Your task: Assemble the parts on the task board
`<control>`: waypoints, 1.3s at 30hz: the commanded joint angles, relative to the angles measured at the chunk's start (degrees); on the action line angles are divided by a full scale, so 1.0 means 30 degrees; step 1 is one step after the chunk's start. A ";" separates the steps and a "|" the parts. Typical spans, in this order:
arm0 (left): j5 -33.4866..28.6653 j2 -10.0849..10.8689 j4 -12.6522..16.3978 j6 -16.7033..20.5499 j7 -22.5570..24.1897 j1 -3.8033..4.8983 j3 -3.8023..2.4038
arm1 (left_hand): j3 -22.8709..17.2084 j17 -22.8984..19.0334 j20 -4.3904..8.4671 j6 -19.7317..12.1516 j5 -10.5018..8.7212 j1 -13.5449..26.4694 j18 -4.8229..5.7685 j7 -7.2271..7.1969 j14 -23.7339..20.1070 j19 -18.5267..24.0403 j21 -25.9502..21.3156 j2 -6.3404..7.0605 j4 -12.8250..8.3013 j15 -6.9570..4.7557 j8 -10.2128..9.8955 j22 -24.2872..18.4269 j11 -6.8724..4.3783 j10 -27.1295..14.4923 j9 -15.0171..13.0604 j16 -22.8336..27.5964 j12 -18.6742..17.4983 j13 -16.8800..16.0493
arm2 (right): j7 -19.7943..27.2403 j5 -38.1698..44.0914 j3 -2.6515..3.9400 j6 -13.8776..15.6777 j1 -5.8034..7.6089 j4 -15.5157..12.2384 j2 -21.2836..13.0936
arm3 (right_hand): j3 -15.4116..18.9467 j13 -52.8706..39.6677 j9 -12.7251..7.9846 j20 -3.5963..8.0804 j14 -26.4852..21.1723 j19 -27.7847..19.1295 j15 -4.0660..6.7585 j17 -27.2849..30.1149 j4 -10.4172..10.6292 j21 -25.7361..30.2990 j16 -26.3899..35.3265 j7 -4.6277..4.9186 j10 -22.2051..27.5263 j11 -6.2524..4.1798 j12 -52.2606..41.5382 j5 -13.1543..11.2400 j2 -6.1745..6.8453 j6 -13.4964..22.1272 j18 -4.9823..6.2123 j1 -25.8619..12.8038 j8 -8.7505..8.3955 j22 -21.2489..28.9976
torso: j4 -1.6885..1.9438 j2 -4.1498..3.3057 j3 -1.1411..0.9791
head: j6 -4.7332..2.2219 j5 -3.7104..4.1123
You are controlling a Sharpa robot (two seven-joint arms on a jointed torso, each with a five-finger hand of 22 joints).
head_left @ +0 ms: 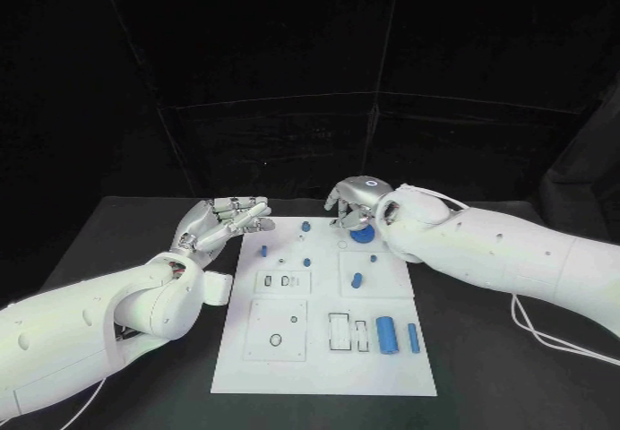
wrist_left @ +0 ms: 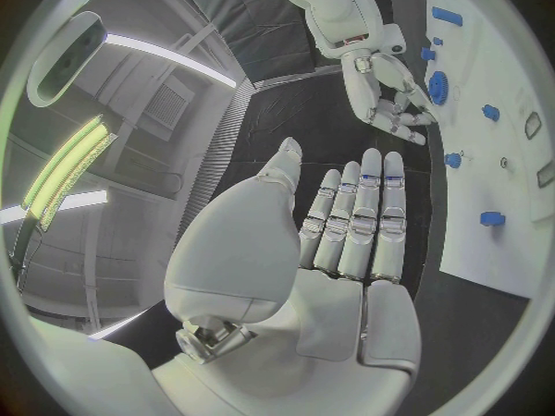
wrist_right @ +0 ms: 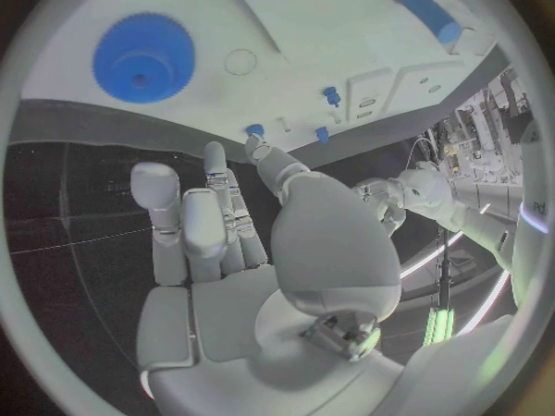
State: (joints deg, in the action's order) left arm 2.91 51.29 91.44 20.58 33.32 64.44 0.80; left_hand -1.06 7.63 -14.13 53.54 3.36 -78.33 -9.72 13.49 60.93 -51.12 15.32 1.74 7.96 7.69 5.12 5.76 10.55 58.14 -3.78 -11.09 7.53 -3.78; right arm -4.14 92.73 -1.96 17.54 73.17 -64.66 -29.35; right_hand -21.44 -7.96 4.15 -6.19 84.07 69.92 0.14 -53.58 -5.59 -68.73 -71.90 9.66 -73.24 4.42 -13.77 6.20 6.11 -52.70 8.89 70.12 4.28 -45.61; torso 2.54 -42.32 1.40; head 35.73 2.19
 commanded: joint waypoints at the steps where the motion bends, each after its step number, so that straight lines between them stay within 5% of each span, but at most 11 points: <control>1: 0.0043 0.0061 0.0019 -0.0340 0.0035 0.0034 -0.0013 | 0.0051 0.0022 -0.0031 -0.0113 -0.0063 0.0117 -0.0260 0.0173 0.0025 -0.0062 -0.0079 -0.0049 -0.0119 0.0070 -0.0067 -0.0018 0.0040 -0.0046 0.0025 0.0133 -0.0107 0.0022 | -0.0830 -0.3958 0.0156 0.0129 0.0135 -0.1145 -0.1302 | 0.1554 -0.1904 -0.0013 0.0559 0.0521 0.0716 0.0575 -0.1300 0.0851 -0.0774 -0.0930 -0.0467 -0.1230 -0.0513 -0.2224 0.1279 0.0567 0.0009 -0.0425 -0.0522 0.0093 -0.1172 | -0.0244 0.0099 -0.0071 | -0.0002 -0.0075; 3: 0.0043 0.0072 -0.0001 -0.0361 0.0033 0.0033 -0.0012 | 0.0051 0.0022 -0.0031 -0.0113 -0.0063 0.0117 -0.0260 0.0173 0.0025 -0.0062 -0.0079 -0.0050 -0.0120 0.0070 -0.0067 -0.0018 0.0040 -0.0046 0.0024 0.0133 -0.0107 0.0022 | -0.1091 -0.4759 0.0218 -0.0389 0.0199 -0.1610 -0.2059 | 0.2582 -0.4195 -0.0020 0.0681 0.0711 0.1146 0.0585 -0.2826 0.1505 -0.1291 -0.1815 -0.0535 -0.1629 -0.0564 -0.4596 0.1423 0.0597 0.0117 -0.0636 -0.0726 0.0119 -0.2076 | -0.0308 0.0116 -0.0097 | -0.0023 -0.0048; 7: 0.0043 0.0025 -0.0062 -0.0413 0.0022 0.0031 -0.0009 | 0.0053 0.0023 -0.0032 -0.0110 -0.0063 0.0119 -0.0261 0.0171 0.0028 -0.0065 -0.0081 -0.0053 -0.0123 0.0069 -0.0067 -0.0020 0.0038 -0.0042 0.0023 0.0134 -0.0107 0.0021 | -0.1639 -0.5441 0.0274 -0.1420 0.0281 -0.1962 -0.2951 | 0.4777 -1.4107 -0.0016 0.0381 0.1079 0.1749 0.0636 -0.6194 0.2694 -0.2076 -0.3668 -0.0432 -0.1915 -0.0336 -1.3928 0.1790 0.0340 0.0706 -0.0947 -0.0266 0.0263 -0.3404 | -0.0353 0.0137 -0.0146 | -0.0026 -0.0031; 10: 0.0043 -0.0052 -0.0124 -0.0486 0.0001 0.0029 -0.0007 | 0.0053 0.0023 -0.0032 -0.0110 -0.0063 0.0119 -0.0261 0.0171 0.0028 -0.0065 -0.0081 -0.0053 -0.0123 0.0069 -0.0067 -0.0020 0.0038 -0.0042 0.0023 0.0134 -0.0107 0.0021 | -0.2026 -0.5505 0.0293 -0.2168 0.0314 -0.1994 -0.3318 | 0.6413 -1.8865 0.0022 0.0289 0.1129 0.2012 0.0092 -0.7377 0.3652 -0.2592 -0.4290 -0.0286 -0.1660 -0.0038 -1.8182 0.1806 -0.0033 0.1100 -0.0983 0.0728 0.0679 -0.4230 | -0.0305 0.0109 -0.0122 | -0.0023 0.0065; 14: 0.0043 -0.0128 -0.0208 -0.0579 -0.0013 0.0026 -0.0006 | 0.0053 0.0023 -0.0032 -0.0110 -0.0063 0.0119 -0.0261 0.0171 0.0028 -0.0065 -0.0081 -0.0053 -0.0123 0.0069 -0.0067 -0.0020 0.0038 -0.0042 0.0023 0.0134 -0.0107 0.0021 | -0.2317 -0.4914 0.0300 -0.3031 0.0331 -0.1822 -0.3334 | 0.6859 -2.1993 -0.0004 0.0165 0.1284 0.2395 0.0042 -0.8324 0.3920 -0.3072 -0.4679 -0.0051 -0.2980 -0.0049 -2.0909 0.1973 -0.0103 0.1392 -0.1139 0.1301 0.0843 -0.5177 | -0.0331 0.0096 -0.0112 | -0.0051 0.0087; 25: 0.0043 -0.0217 -0.0375 -0.0704 -0.0052 0.0023 -0.0003 | 0.0053 0.0023 -0.0032 -0.0110 -0.0063 0.0119 -0.0261 0.0171 0.0028 -0.0065 -0.0081 -0.0053 -0.0123 0.0069 -0.0067 -0.0020 0.0038 -0.0042 0.0023 0.0134 -0.0107 0.0021 | -0.2463 -0.3030 0.0288 -0.4136 0.0325 -0.1173 -0.2446 | 0.7113 -2.4332 -0.0001 0.0031 0.1428 0.2708 -0.0087 -0.9264 0.3926 -0.3550 -0.5070 0.0048 -0.3904 0.0066 -2.2884 0.1994 -0.0357 0.1618 -0.1276 0.2405 0.1269 -0.6021 | -0.0243 0.0087 -0.0075 | 0.0092 0.0133; 39: 0.0043 -0.0213 -0.0430 -0.0737 -0.0071 0.0022 -0.0003 | 0.0058 0.0030 -0.0032 -0.0099 -0.0062 0.0127 -0.0266 0.0159 0.0043 -0.0076 -0.0087 -0.0073 -0.0134 0.0064 -0.0067 -0.0029 0.0031 -0.0024 0.0018 0.0138 -0.0106 0.0015 | -0.2520 -0.1863 0.0277 -0.4367 0.0305 -0.0722 -0.2003 | 0.6519 -2.5168 0.0027 0.0004 0.1474 0.2835 -0.0099 -0.9594 0.3305 -0.3785 -0.5205 0.0032 -0.4276 0.0064 -2.3570 0.1450 -0.0884 0.1495 -0.1340 0.3400 0.1700 -0.6421 | -0.0297 0.0084 -0.0084 | 0.0198 0.0077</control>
State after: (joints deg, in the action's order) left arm 2.91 50.70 90.12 19.18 32.94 64.42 0.83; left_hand -0.90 7.67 -14.13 53.54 3.36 -78.33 -9.72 13.49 60.92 -51.12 15.32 1.74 7.81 7.69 5.12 5.72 10.55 58.15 -3.78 -10.86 7.53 -3.79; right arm -11.35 85.02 -1.15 5.43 73.97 -66.90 -35.43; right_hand -1.86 -74.94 4.19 -6.04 84.04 78.04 0.30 -74.94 4.55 -79.86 -87.31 9.84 -83.54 4.60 -84.31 10.74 3.42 -48.29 5.76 79.96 9.25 -64.83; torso 1.66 -42.05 1.15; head 36.26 2.43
